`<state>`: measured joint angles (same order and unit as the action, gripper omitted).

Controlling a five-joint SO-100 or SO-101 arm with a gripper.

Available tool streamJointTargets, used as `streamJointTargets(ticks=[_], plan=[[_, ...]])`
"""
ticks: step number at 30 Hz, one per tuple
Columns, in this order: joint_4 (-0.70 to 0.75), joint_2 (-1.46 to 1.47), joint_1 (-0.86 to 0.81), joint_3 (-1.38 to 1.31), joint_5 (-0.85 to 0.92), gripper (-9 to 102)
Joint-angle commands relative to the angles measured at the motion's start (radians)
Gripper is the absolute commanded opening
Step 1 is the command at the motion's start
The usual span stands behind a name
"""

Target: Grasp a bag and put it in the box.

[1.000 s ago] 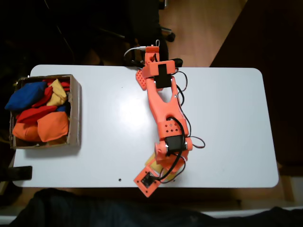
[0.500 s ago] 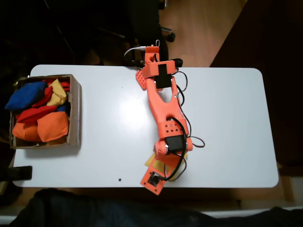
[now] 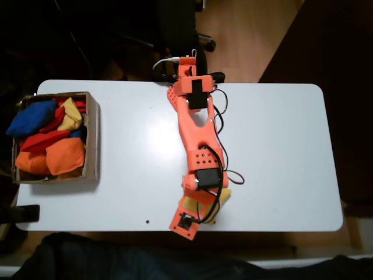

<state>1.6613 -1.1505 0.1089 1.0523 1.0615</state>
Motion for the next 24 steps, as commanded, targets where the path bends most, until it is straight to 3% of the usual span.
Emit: streamJointTargets(ticks=[1,16,24], plan=[[0.003,-0.052,-0.012,-0.026,0.014,47],[-0.048,-0.091,-0.014,0.061,-0.035,48],[-0.048,-0.1,-0.026,0.075,-0.012,69]])
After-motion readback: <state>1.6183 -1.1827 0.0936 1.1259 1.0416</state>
